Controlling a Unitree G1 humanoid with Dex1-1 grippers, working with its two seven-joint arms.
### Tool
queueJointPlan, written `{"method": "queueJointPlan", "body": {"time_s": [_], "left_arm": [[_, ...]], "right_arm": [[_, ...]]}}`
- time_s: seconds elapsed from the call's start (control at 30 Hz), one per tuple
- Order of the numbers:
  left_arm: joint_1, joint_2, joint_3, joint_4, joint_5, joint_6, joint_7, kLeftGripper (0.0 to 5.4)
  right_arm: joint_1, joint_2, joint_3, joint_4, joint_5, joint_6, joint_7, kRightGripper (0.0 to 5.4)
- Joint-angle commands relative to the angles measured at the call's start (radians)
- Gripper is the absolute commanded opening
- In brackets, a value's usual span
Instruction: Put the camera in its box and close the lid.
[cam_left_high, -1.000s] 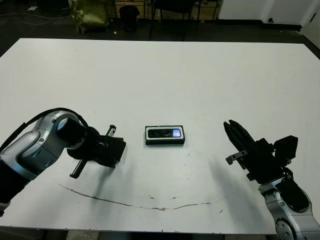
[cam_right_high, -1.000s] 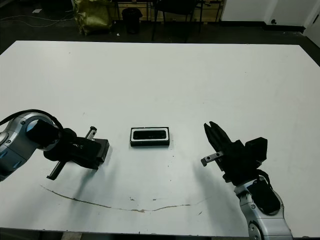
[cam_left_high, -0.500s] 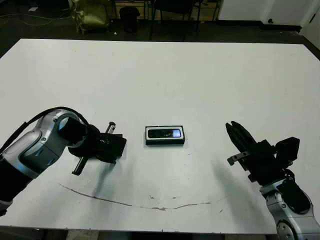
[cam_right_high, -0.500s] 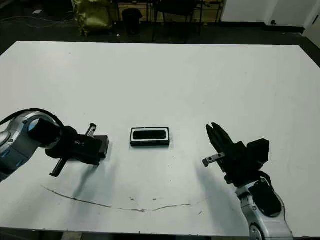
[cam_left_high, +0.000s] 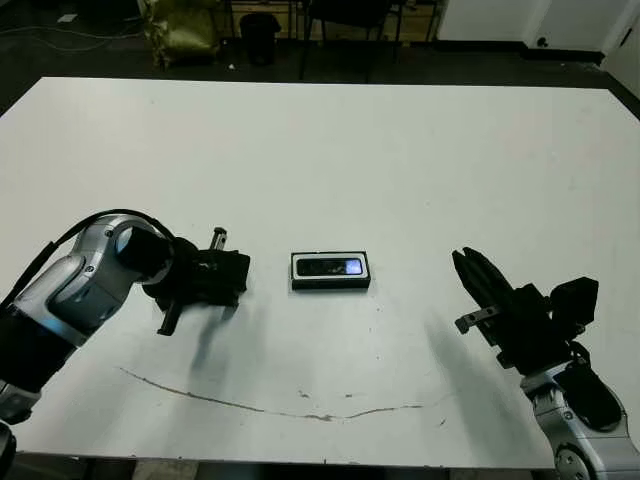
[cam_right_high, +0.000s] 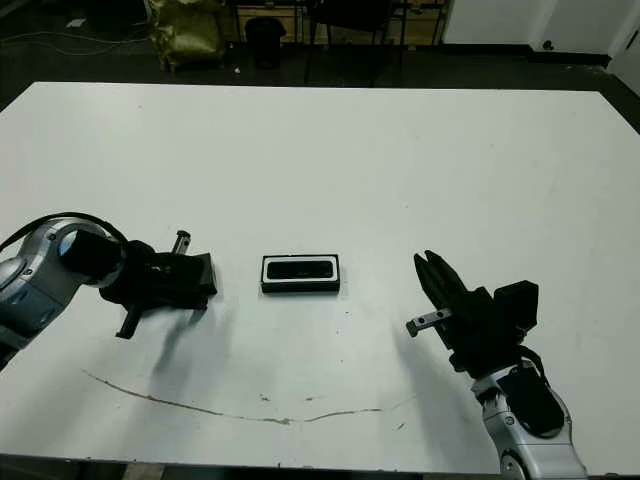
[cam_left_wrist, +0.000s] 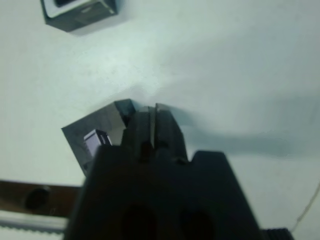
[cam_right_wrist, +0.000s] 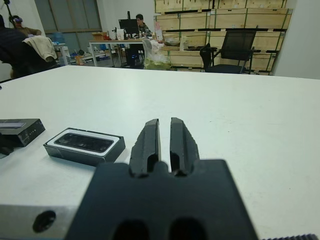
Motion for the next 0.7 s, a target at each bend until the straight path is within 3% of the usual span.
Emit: {"method": "queueJointPlan", "body": {"time_s": [0.03,0.3,0.7], "left_arm": [[0.019,-0.011,-0.006,0.016,-0.001,0.021,0.0,0.0],[0.034,-0.026,0.007,0.034,-0.006,0.005,0.038,0.0],[0.024,-0.021,-0.017,-0.005,0.076,0.144,0.104,0.0]], "right_arm": [[0.01,-0.006,-0.011,0.015,0.011,0.014,0.004,0.02],[0.012,-0.007,-0.011,0.006,0.022,0.032,0.001,0.02],[0.015,-0.005,-0.007,0.025,0.021,0.019,0.019,0.02]]}}
